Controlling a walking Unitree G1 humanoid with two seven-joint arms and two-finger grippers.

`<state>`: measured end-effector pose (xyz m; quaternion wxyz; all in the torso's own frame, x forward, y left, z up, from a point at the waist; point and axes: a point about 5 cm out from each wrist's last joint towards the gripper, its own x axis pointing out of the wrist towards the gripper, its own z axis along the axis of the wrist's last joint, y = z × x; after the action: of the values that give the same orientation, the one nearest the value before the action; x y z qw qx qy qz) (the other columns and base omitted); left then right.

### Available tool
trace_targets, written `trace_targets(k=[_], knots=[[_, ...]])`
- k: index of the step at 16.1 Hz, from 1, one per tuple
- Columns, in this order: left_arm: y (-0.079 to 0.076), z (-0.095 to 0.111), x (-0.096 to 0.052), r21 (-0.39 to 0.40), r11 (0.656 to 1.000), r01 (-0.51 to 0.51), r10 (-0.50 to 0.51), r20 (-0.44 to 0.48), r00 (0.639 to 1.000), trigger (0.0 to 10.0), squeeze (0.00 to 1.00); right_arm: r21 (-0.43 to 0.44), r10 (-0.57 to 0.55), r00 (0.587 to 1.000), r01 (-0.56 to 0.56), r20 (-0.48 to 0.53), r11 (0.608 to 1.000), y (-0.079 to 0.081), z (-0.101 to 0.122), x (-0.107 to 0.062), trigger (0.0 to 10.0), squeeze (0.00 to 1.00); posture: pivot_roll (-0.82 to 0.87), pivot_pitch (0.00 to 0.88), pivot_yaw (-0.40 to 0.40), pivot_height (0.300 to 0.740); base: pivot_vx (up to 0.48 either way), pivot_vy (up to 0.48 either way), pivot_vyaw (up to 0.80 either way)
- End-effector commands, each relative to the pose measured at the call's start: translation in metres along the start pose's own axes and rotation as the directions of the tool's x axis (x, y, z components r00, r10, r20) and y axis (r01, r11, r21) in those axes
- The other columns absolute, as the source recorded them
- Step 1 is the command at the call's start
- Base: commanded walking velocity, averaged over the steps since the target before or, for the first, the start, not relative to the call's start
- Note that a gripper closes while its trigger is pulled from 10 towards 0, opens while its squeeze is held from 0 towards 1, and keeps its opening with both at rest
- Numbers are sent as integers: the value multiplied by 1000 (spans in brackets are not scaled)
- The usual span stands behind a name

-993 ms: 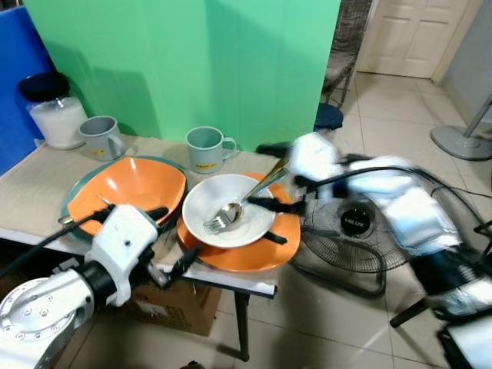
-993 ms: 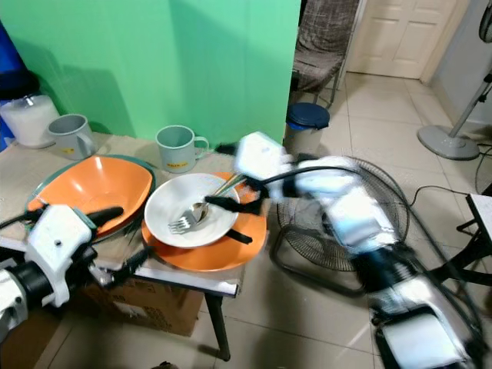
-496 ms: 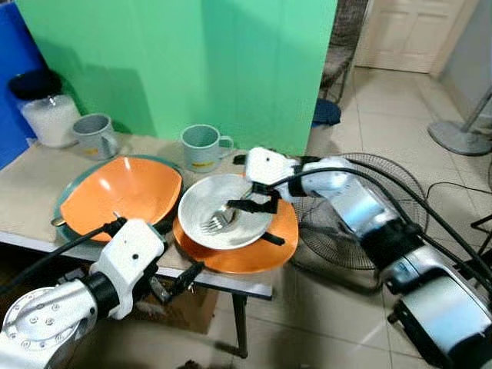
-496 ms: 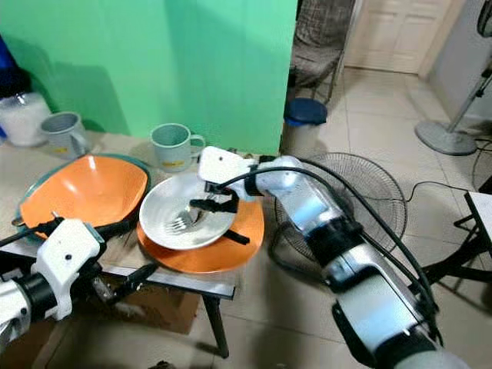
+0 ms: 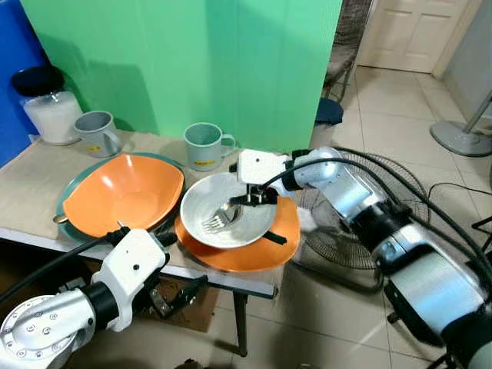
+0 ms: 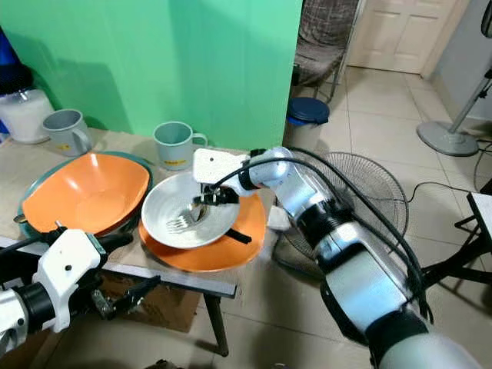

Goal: Setting the table

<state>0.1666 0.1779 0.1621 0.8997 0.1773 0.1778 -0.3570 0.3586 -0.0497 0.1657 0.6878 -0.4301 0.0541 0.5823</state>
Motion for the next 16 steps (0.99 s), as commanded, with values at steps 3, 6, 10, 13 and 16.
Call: trace_targets(k=[3, 6, 10, 13, 16], knots=[[-1, 2, 0, 16, 1000, 13, -13, -1, 1000, 10000, 0, -44, 41, 998, -43, -42, 998, -1, -1, 0, 0, 0, -32, 0, 7, 740, 0, 0, 0], [-3, 1, 0, 15, 999, 30, -30, -5, 1000, 10000, 0, -65, 52, 995, -57, -81, 996, -1, -4, 4, 0, 0, -30, 0, 5, 740, 0, 0, 0], [-4, 0, 0, 15, 999, 46, -46, -11, 999, 10000, 0, -105, 64, 992, -76, -112, 992, 0, -5, 5, 4392, 0, -31, 0, 7, 740, 0, 0, 0], [-5, 0, 0, 25, 998, 63, -63, -17, 998, 10000, 0, -201, 125, 983, -151, -135, 968, -1, 0, 1, 4510, 0, -33, 0, 6, 740, 0, 0, 0], [-5, 0, 0, 30, 997, 74, -73, -24, 997, 10000, 0, -249, 160, 972, -200, -172, 948, 0, -1, -3, 4196, 0, -33, 0, 6, 740, 0, 0, 0]])
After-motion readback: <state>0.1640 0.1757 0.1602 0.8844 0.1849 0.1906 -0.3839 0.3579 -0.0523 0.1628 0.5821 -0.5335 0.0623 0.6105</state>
